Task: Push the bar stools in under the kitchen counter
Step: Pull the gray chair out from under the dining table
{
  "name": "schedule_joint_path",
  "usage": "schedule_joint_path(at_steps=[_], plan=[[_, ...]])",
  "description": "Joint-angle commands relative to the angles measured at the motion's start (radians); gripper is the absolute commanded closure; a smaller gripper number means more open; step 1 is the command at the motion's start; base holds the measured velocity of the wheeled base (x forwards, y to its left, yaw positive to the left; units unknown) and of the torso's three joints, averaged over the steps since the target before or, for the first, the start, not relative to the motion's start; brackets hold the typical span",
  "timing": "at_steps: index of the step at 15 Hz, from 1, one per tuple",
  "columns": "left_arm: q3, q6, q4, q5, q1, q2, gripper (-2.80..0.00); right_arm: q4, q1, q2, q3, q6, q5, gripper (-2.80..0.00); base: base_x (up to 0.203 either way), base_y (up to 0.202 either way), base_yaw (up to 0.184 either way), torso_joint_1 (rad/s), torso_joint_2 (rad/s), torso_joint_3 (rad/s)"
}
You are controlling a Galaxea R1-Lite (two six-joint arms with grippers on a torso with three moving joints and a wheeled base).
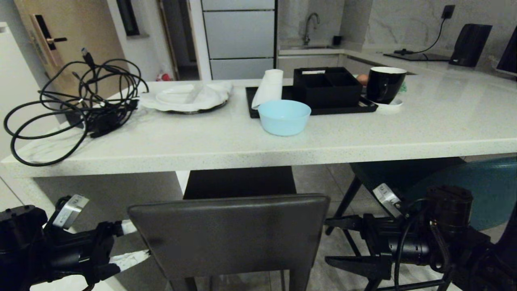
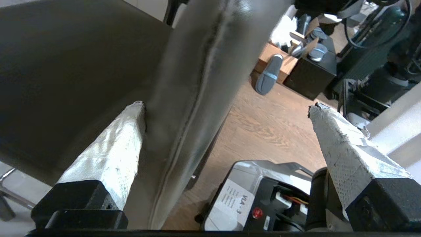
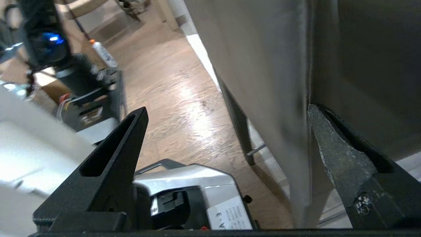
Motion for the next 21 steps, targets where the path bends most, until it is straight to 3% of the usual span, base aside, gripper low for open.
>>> schedule_joint_path(at_steps=[1,4,11,15,21], plan=[[0.015,0.002,-0.009,-0.008,-0.039,-0.012,-2.80,-0.019,0.059,0.037,-0.041,0.014,-0.017,-2.80,0.000,0.000,0.000,0.000,0.00,0.000],[0.015,-0.002,-0.009,-0.006,-0.040,-0.019,-2.80,-0.080,0.070,0.065,-0.039,0.031,-0.033,-2.80,0.000,0.000,0.000,0.000,0.00,0.000],[0.036,0.012,-0.009,-0.008,-0.064,0.004,-2.80,-0.087,0.055,0.079,-0.041,0.044,-0.035,-2.80,0.000,0.000,0.000,0.000,0.00,0.000],[0.036,0.031,-0.009,-0.007,-0.015,-0.001,-2.80,-0.111,-0.002,0.112,-0.048,0.045,-0.032,-2.80,0.000,0.000,0.000,0.000,0.00,0.000],[0.058,0.057,-0.009,-0.008,0.032,0.001,-2.80,-0.197,0.022,0.160,-0.020,0.047,-0.016,-2.80,0.000,0.000,0.000,0.000,0.00,0.000]])
